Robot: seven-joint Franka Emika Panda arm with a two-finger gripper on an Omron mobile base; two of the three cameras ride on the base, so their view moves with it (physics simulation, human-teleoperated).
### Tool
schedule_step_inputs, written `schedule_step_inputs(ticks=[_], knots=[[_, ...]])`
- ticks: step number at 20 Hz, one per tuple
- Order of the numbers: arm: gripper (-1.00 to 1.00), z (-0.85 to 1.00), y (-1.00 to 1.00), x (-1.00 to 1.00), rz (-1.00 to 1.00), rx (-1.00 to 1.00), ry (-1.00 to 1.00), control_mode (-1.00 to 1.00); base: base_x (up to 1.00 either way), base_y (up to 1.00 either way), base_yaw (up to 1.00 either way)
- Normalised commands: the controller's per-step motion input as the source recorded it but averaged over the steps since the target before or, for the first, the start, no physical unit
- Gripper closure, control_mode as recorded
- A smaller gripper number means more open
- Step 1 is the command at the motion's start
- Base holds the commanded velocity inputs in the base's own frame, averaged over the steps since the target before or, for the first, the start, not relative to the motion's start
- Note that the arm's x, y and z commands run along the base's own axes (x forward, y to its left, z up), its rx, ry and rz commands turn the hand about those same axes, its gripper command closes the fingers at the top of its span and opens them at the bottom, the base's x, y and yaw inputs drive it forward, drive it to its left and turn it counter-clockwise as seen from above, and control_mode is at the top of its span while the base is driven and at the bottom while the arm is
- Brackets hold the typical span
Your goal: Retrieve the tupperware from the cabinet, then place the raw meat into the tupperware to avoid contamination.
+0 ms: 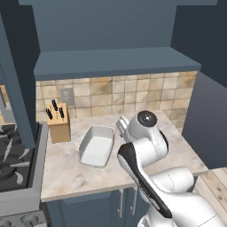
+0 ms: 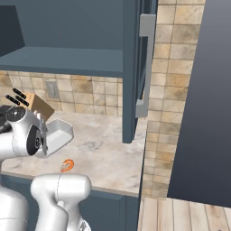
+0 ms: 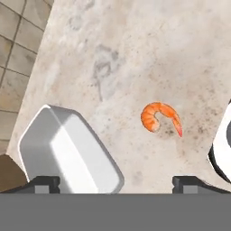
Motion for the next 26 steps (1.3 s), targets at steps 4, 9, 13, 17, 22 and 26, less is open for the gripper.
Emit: schedule_step_inputs(ticks=[4, 9, 13, 17, 22, 26], knots=[[-1.0, 0.0, -0.39, 0.0, -0.36, 0.05, 0.14, -1.0, 0.0, 0.0, 0.0], [-1.0, 0.0, -0.4, 0.0, -0.36, 0.08, 0.08, -1.0, 0.0, 0.0, 0.0], [-1.0, -0.02, -0.3, -0.01, -0.36, 0.11, 0.01, -1.0, 0.0, 0.0, 0.0], [-1.0, -0.14, -0.03, -0.04, -0.31, 0.12, -0.02, -1.0, 0.0, 0.0, 0.0], [-1.0, -0.23, -0.06, -0.01, -0.38, 0.14, 0.07, -1.0, 0.0, 0.0, 0.0], [-1.0, -0.09, -0.11, 0.07, -0.1, 0.06, 0.12, -1.0, 0.0, 0.0, 0.0]])
